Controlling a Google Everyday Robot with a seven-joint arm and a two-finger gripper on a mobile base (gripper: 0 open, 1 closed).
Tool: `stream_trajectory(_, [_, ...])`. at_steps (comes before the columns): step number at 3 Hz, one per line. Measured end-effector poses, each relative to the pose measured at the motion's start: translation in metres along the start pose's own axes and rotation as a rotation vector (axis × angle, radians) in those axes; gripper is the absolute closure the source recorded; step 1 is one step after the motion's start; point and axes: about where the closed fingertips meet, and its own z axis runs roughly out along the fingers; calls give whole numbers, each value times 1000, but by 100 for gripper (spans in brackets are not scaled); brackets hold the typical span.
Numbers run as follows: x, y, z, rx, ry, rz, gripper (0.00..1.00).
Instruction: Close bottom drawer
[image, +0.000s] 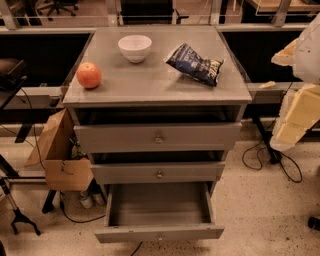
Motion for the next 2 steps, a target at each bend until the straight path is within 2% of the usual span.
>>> stream_trajectory(1, [0, 0, 0, 1, -2, -1, 0])
stream_trajectory(2, [-5, 3, 28, 0, -37, 8, 0])
